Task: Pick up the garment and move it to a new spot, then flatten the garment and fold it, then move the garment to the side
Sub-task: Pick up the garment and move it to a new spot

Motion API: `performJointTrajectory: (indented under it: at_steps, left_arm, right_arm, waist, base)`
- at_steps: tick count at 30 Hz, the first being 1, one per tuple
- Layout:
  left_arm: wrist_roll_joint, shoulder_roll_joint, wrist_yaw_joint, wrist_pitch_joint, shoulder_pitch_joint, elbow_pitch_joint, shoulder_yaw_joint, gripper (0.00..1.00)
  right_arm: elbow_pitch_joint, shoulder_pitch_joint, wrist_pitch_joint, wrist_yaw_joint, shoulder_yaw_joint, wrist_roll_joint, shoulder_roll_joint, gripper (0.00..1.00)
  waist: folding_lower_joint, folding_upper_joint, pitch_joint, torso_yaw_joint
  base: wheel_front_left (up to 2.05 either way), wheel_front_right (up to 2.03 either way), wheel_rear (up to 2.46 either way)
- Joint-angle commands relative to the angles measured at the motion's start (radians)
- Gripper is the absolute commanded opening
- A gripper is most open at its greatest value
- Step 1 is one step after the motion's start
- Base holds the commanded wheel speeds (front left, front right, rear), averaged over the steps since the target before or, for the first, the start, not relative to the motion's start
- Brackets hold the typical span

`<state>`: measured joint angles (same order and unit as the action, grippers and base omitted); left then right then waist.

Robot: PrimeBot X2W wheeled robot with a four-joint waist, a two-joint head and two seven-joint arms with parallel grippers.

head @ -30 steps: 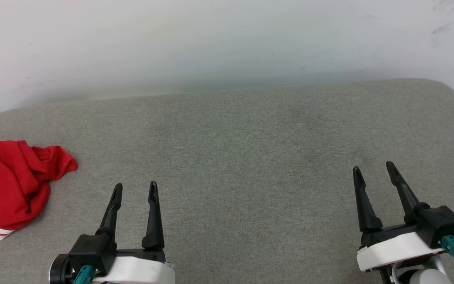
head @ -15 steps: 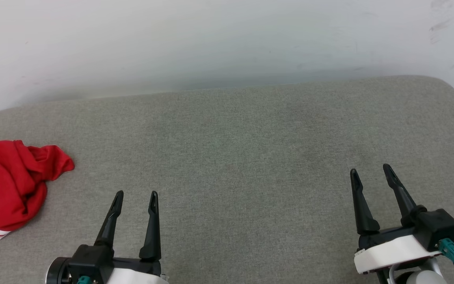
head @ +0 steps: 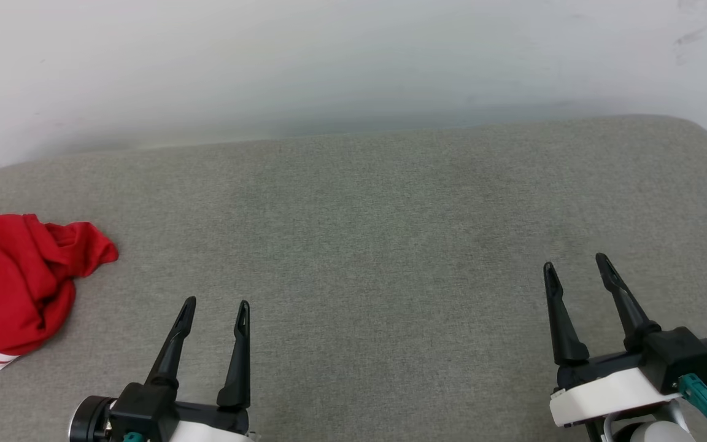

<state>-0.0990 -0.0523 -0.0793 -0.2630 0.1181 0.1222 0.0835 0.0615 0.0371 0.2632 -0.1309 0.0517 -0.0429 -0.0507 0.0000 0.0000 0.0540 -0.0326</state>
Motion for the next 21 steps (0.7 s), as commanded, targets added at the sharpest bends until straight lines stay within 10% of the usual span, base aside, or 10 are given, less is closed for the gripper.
performJointTrajectory:
  at_steps: [1, 21]
  left_arm:
    - [0.000, 0.002, -0.001, -0.003, 0.001, -0.003, -0.006, 1.00]
    - [0.034, 0.002, 0.041, -0.003, 0.040, 0.020, -0.042, 1.00]
  right_arm:
    - [-0.005, -0.002, 0.002, 0.000, 0.003, -0.002, 0.001, 1.00]
    - [-0.007, -0.044, 0.002, 0.000, 0.064, -0.006, 0.001, 1.00]
  waist:
    - [0.0000, 0.0000, -0.001, 0.005]
    - [0.0000, 0.0000, -0.052, 0.274]
  base:
    - [0.00, 0.00, 0.00]
    - [0.00, 0.00, 0.00]
